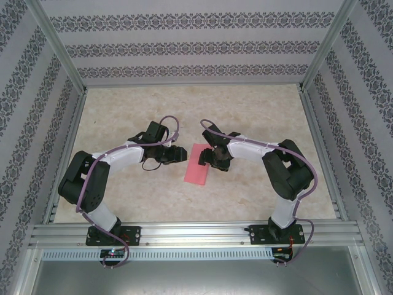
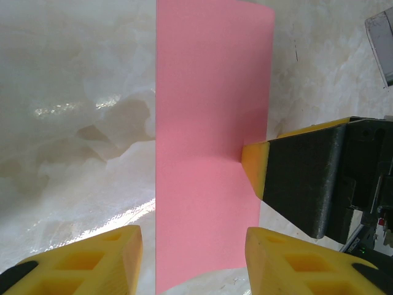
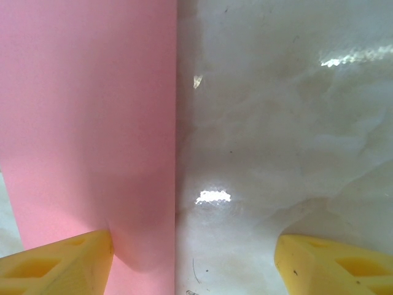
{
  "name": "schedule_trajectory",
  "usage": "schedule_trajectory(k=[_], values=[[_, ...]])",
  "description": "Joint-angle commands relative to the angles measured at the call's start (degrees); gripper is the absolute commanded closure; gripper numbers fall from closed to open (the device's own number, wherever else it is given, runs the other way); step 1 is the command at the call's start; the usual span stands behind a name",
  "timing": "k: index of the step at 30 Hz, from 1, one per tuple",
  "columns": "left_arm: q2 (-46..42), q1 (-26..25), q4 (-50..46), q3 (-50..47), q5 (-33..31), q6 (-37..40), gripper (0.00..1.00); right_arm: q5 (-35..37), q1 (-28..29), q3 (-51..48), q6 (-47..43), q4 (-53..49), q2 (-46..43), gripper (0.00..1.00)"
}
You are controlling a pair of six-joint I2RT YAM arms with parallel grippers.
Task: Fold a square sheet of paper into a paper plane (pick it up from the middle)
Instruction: Hold the square sheet of paper at the center of the table.
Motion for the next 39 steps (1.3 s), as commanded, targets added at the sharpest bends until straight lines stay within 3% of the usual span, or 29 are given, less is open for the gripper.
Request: schedule_trajectory(k=[1, 24, 29, 36, 39], values=[[1.01, -0.49, -0.93, 1.64, 0.79, 0.8, 0.51, 0.95, -0.5, -1.85, -0.9, 1.98, 5.6, 0.27], [0.04, -0.57, -0.54, 1.89, -0.18, -0.42, 0.55, 2.35, -0.4, -1.42, -1.0, -0.04, 6.45, 0.28], [2.46, -1.16, -0.6, 3.62, 1.34, -0.95, 0.65, 2.64, -0.35, -1.06, -1.17, -0.63, 6.72, 0.28], [8.44, -4.2, -2.69, 8.65, 1.28, -1.83, 1.0, 2.72, -0.37, -1.39, -0.92, -0.53, 6.71, 0.28], [10.59, -5.29, -3.33, 10.39, 0.77, -2.39, 1.0, 2.69, -0.29, -1.41, -0.91, -0.46, 6.81, 0.28]])
